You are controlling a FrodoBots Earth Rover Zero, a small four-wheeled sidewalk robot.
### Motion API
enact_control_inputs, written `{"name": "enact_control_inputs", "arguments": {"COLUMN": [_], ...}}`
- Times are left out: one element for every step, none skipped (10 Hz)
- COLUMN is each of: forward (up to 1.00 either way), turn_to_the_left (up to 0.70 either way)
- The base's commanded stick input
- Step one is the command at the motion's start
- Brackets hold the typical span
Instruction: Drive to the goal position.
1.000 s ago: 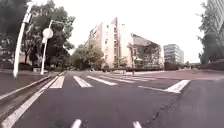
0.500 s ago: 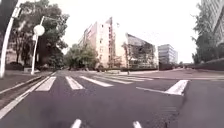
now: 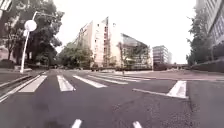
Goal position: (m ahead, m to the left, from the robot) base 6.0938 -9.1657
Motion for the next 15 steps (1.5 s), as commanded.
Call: {"name": "enact_control_inputs", "arguments": {"forward": [0.7, 0.7, 0.7, 0.7, 0.7, 0.7, 0.7, 0.7, 0.7, 0.7, 0.7, 0.7, 0.7, 0.7, 0.7], "turn_to_the_left": [-0.14, -0.14, -0.14, -0.14, -0.14, -0.14, -0.14, -0.14, -0.14, -0.14, -0.14, -0.14, -0.14, -0.14, -0.14]}}
